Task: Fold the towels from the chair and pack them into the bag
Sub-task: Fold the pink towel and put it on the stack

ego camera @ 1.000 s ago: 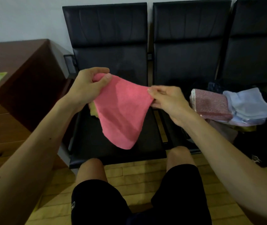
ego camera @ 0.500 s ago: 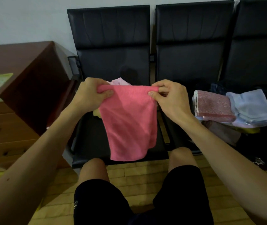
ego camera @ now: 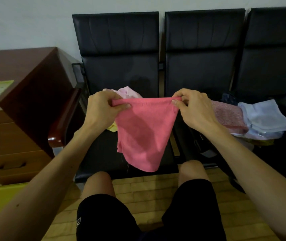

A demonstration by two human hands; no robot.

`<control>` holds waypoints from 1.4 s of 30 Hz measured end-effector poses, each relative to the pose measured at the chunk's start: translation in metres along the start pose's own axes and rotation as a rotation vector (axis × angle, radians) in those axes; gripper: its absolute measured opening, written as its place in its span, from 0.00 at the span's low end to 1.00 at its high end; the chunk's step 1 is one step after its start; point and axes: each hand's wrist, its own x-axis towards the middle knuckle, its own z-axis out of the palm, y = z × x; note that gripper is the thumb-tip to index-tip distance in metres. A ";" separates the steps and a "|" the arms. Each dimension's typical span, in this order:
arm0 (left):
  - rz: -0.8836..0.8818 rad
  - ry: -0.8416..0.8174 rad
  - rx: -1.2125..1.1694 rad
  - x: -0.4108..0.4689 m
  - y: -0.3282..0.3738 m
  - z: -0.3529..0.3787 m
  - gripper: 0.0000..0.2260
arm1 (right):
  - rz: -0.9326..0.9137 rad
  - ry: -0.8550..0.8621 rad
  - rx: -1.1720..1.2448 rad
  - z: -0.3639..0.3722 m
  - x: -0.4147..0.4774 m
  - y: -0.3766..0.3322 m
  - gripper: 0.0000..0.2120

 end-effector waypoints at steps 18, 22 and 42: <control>-0.050 -0.268 -0.565 -0.028 0.013 0.002 0.08 | 0.529 -0.561 1.139 0.064 -0.086 0.016 0.31; -0.004 -0.247 -0.388 -0.032 -0.003 0.005 0.07 | 0.679 -0.495 1.278 0.070 -0.096 0.022 0.47; -0.806 -0.581 -1.608 -0.087 -0.037 0.052 0.45 | 0.670 -0.482 1.390 0.043 -0.092 -0.004 0.53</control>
